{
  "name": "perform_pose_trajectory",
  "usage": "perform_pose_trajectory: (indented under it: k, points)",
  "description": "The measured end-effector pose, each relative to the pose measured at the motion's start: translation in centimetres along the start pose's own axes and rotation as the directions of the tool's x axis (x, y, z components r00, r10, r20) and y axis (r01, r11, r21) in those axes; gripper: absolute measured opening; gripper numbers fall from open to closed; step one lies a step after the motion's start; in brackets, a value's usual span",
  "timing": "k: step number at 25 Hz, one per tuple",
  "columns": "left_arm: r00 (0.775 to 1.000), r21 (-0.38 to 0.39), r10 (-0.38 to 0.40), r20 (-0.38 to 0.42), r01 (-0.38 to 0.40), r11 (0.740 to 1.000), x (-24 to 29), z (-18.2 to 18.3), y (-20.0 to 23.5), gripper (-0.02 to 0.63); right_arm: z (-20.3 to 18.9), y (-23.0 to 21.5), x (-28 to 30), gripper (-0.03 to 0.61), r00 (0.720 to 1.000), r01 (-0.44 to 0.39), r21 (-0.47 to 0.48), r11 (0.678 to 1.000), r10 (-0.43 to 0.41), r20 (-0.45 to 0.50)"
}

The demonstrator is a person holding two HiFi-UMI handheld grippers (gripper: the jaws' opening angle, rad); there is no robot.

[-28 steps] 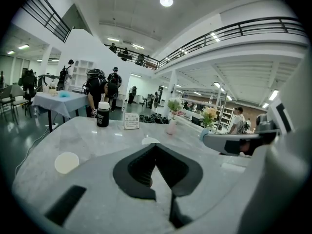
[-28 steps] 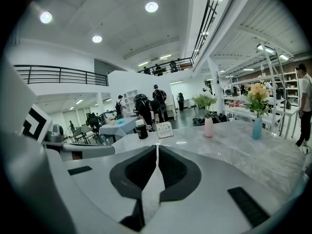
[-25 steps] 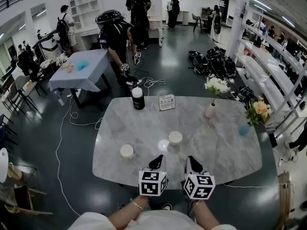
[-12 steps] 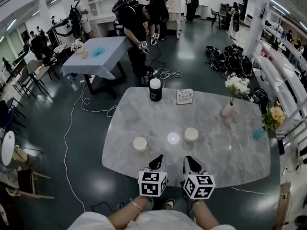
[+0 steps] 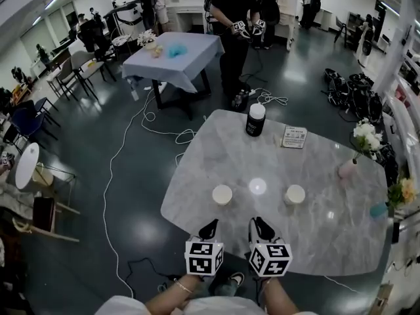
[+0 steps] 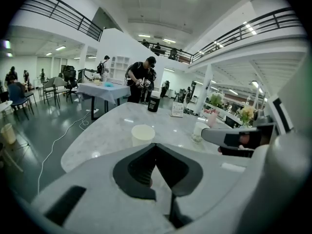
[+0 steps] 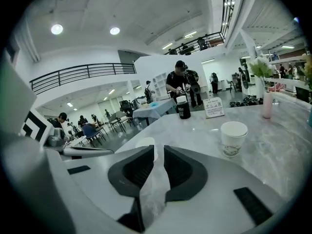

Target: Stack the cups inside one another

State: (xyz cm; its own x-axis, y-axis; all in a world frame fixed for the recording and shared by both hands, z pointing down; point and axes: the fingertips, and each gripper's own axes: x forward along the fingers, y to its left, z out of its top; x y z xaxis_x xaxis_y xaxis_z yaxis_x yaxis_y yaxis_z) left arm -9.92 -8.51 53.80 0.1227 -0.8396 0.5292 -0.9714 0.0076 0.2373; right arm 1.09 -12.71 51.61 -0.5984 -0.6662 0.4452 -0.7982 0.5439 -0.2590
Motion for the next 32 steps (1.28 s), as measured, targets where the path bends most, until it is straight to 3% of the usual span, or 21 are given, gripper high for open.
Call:
perform_pose_trajectory:
  k: [12, 19, 32]
  points:
    - [0.994, -0.067, 0.110, -0.011, -0.110, 0.992, -0.2, -1.1, 5.4, -0.005, -1.4, 3.5, 6.0, 0.115, 0.990, -0.113, -0.039, 0.993, 0.110, -0.087]
    - [0.991, -0.086, 0.127, -0.032, -0.130, 0.988, 0.6, -2.3, 7.3, -0.005, -3.1, 4.0, 8.9, 0.181, 0.982, -0.132, -0.037, 0.991, 0.126, -0.138]
    - [0.989, -0.128, 0.121, -0.083, -0.131, 0.983, 3.4, -3.1, 9.8, -0.005, -4.9, 4.5, 13.0, 0.224, 0.967, -0.146, -0.097, 0.985, 0.121, -0.225]
